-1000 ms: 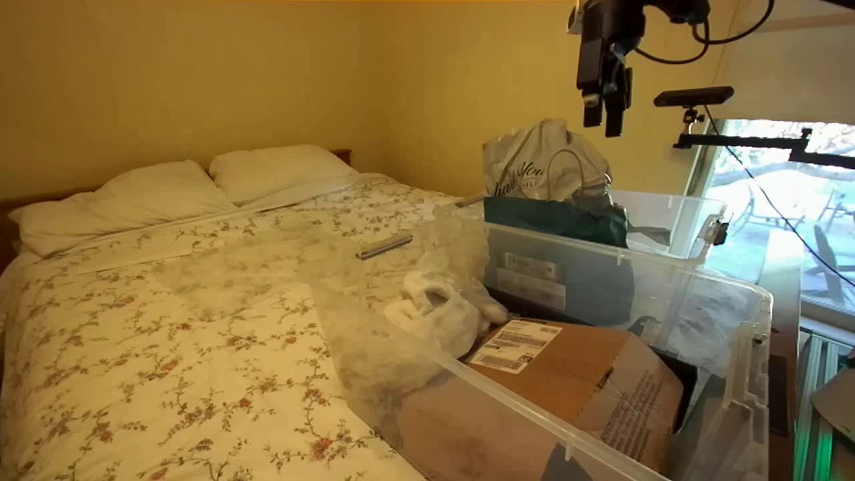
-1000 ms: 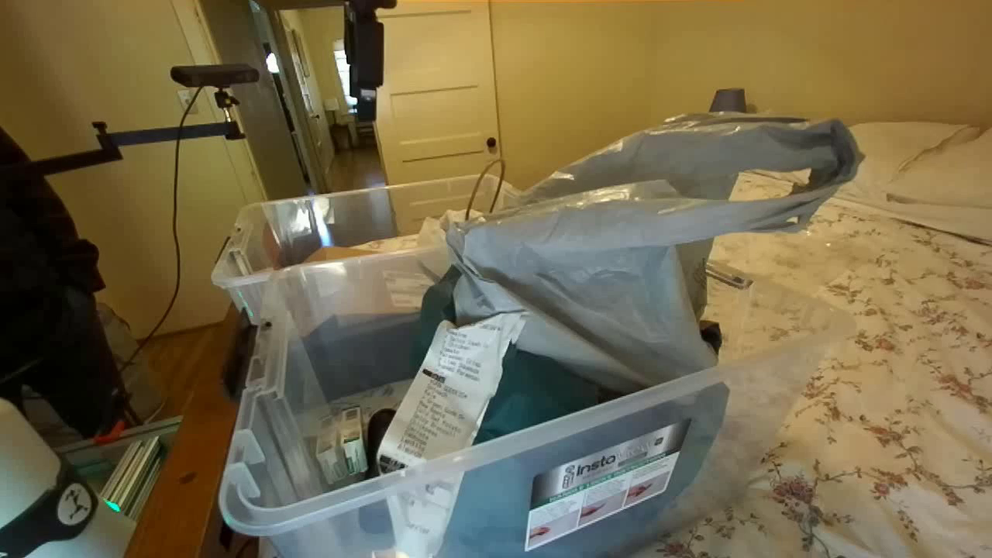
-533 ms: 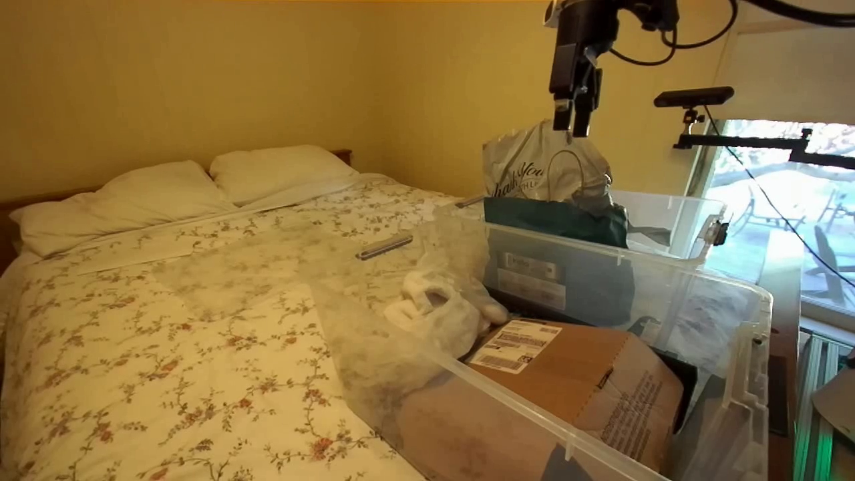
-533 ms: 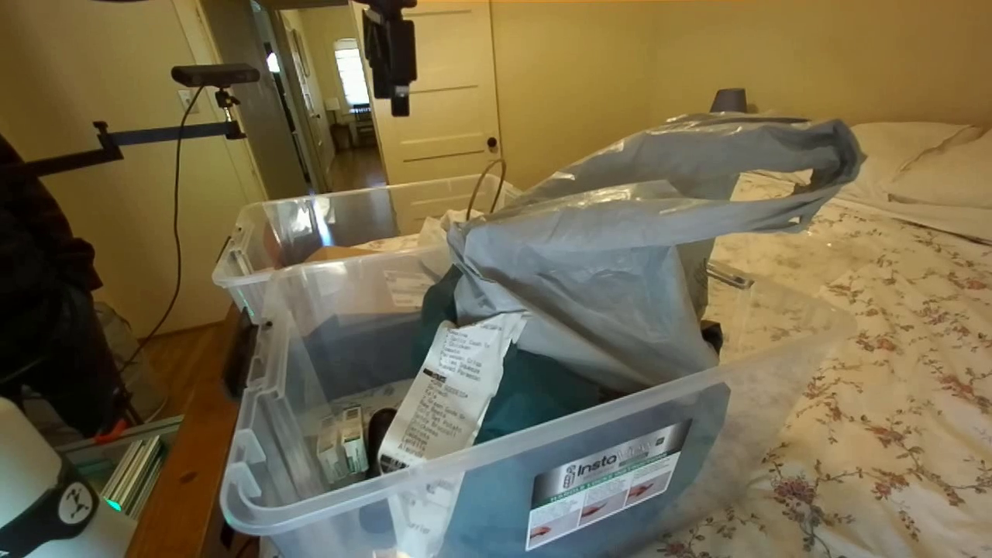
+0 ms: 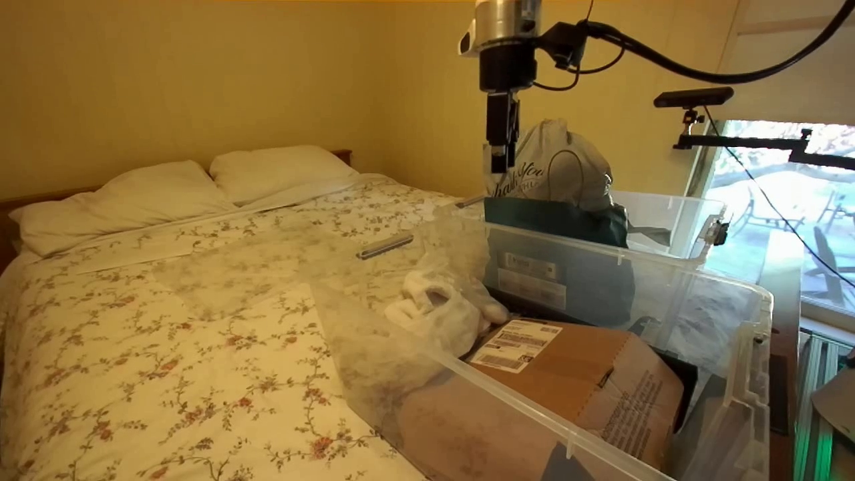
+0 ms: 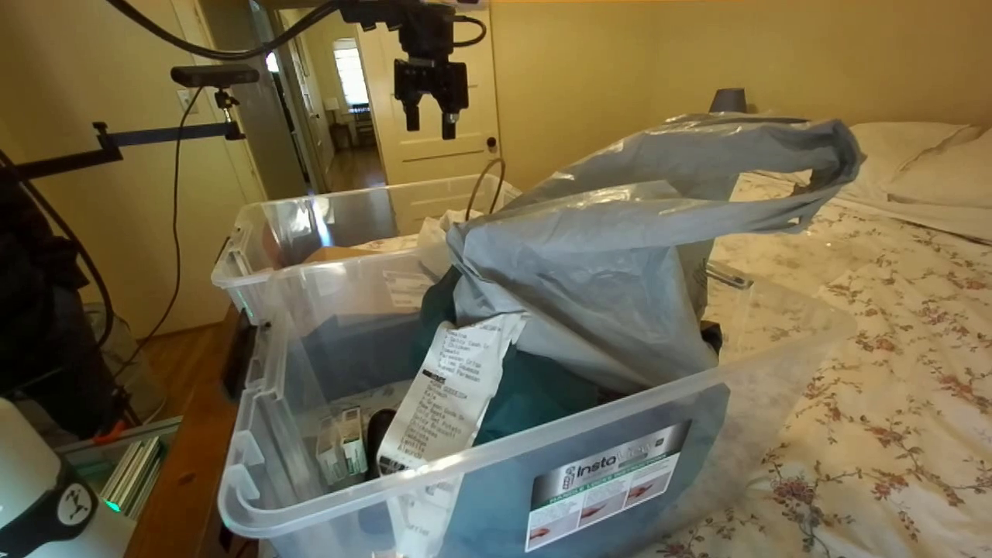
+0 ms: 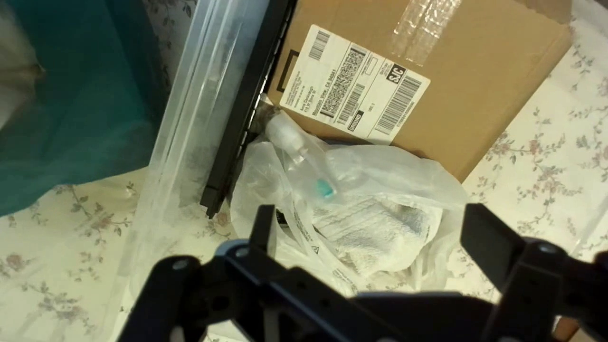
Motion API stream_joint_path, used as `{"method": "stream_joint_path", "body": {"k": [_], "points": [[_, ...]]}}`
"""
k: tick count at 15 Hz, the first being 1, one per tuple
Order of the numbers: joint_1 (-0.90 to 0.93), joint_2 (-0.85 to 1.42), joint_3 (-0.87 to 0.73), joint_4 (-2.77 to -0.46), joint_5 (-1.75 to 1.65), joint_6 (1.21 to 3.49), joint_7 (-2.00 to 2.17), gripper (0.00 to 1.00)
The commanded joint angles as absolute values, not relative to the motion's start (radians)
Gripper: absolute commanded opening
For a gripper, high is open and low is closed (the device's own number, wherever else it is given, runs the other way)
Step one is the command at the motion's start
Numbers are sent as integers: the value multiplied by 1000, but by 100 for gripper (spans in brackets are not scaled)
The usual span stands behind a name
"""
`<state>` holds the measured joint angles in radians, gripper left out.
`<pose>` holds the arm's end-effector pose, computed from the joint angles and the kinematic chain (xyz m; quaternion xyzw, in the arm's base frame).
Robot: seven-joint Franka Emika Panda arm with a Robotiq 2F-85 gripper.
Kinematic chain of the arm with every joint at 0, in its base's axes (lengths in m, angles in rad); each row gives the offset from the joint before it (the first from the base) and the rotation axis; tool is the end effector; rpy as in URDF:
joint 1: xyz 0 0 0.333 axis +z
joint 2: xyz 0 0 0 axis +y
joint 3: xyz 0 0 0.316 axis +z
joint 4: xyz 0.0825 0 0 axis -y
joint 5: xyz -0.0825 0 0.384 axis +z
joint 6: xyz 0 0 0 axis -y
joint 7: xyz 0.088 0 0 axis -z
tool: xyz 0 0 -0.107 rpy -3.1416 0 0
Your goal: Pick up the plastic bag from the bucket and put it on the bed
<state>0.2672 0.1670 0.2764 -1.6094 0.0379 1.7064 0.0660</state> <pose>0.5222 0.3070 0.5242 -0.9713 -0.2321 0.0428 0.0299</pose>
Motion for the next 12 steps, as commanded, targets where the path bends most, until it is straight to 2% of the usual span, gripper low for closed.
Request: {"method": "stream_joint_path", "body": {"k": [1, 7, 12], "points": [[281, 186, 267, -1580, 28, 1694, 53, 100], [315, 314, 291, -1484, 27, 1736, -35, 100], [385, 446, 284, -1405, -77, 1881, -82, 100]]}}
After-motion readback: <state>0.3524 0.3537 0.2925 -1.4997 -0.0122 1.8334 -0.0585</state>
